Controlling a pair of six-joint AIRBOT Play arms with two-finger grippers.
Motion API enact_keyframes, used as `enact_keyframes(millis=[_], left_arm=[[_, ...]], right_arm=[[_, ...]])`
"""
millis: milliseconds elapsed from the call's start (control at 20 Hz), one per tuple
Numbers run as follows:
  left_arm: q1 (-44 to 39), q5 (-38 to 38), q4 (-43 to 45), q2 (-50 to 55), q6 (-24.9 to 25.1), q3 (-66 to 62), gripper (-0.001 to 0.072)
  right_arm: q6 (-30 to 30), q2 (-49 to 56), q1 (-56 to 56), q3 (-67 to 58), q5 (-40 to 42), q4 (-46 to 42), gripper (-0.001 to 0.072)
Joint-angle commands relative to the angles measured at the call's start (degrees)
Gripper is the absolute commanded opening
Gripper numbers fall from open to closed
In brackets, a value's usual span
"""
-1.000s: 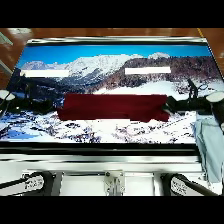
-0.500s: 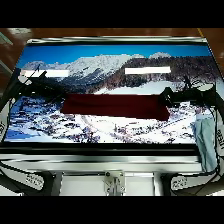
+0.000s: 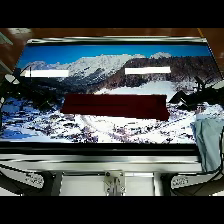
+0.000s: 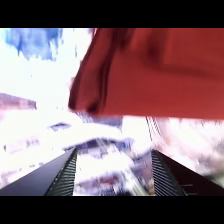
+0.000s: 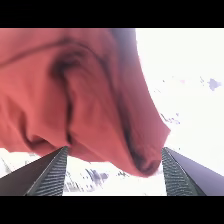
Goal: Fold the shirts.
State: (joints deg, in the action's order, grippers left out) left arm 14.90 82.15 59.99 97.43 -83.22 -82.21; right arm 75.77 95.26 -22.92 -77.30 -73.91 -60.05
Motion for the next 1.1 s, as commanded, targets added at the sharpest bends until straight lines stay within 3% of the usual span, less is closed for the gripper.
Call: enact_keyframes(millis=[0,200,350,600,650,700,750,800,850,950,1050], left_arm=[[0.42,4.94,1.05,-3.69,0.37,0.72,0.0511],[-0.70,4.90,0.59,-8.20,0.61,1.07,0.0510],[-2.97,4.44,-5.01,-10.67,0.44,1.05,0.0501],[-10.80,-2.84,-6.05,-11.67,0.42,1.07,0.0484],[-12.28,-3.96,-6.08,-11.67,0.42,1.05,0.0484],[-13.62,-5.29,-6.08,-11.67,0.37,1.07,0.0482],[-15.15,-7.28,-6.08,-11.65,-0.04,1.07,0.0413],[-16.94,-9.86,-6.10,-11.58,-0.04,1.07,0.0252],[-18.95,-12.92,-6.10,-11.52,-0.04,1.18,0.0141],[-24.37,-21.75,-6.62,-10.62,-0.02,1.55,0.0052],[-30.77,-30.62,-11.32,-7.45,-0.02,1.53,0.0040]], right_arm=[[-1.49,3.63,-0.20,-0.55,-1.95,1.97,0.0695],[-3.28,8.20,0.63,-0.55,2.64,6.08,0.0695],[-3.21,10.16,0.85,-0.55,5.40,7.54,0.0695],[-3.89,14.47,4.63,-0.55,4.35,13.42,0.0690],[-4.33,14.40,5.60,-0.63,4.28,13.51,0.0557],[-4.68,14.05,6.23,-1.22,3.34,13.51,0.0188],[-4.85,13.29,6.34,-1.99,1.77,13.68,0.0067],[-5.62,11.76,6.34,-2.93,-0.74,13.70,0.0060],[-6.21,9.51,6.01,-3.96,-3.37,13.49,0.0060],[-5.40,3.80,5.35,-5.53,-7.50,13.05,0.0060],[-2.75,-3.23,5.35,-6.08,-10.69,12.26,0.0060]])
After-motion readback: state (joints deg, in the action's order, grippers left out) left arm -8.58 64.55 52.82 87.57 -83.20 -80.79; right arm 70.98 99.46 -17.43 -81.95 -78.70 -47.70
